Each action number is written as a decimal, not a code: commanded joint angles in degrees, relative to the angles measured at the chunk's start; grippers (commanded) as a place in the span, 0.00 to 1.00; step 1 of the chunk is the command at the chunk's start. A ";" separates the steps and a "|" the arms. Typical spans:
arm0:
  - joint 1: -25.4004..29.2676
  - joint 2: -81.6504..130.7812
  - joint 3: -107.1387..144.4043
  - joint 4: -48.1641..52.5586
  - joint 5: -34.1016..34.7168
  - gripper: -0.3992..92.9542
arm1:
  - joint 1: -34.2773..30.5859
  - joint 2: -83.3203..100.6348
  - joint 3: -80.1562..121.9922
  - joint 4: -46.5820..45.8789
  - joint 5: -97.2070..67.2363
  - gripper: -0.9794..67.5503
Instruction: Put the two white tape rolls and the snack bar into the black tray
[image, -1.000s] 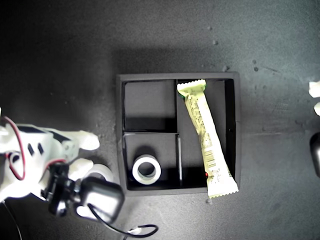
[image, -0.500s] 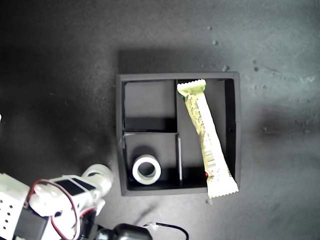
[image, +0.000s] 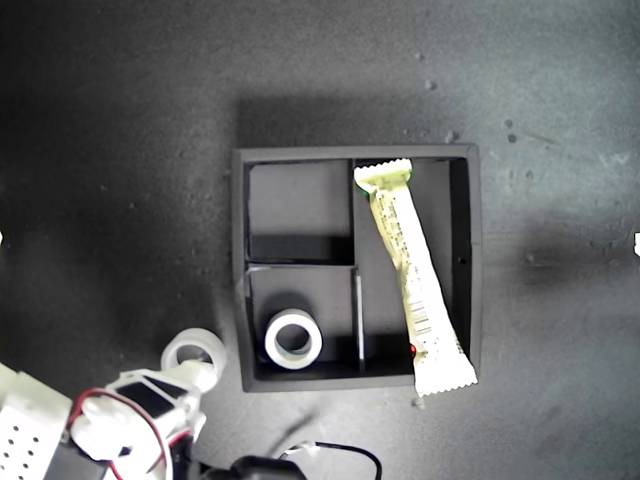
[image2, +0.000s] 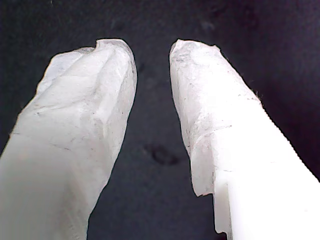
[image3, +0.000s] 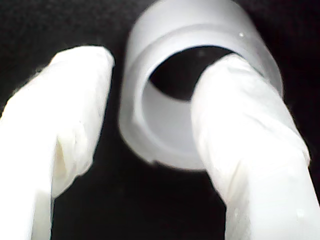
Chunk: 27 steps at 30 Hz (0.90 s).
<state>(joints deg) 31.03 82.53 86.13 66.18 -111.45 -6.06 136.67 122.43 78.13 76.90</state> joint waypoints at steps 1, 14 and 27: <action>-0.35 -0.18 0.26 -1.67 -1.05 0.15 | -0.70 1.32 -0.88 -0.88 -0.53 0.08; 0.44 1.05 8.09 -8.26 -3.69 0.16 | -1.23 1.32 -1.14 -1.14 -1.32 0.08; -0.79 4.31 26.98 -26.81 -6.42 0.01 | -2.64 9.84 5.71 -1.58 1.14 0.05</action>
<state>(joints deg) 30.85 85.17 111.27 42.54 -115.05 -7.91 142.03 127.18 77.61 77.34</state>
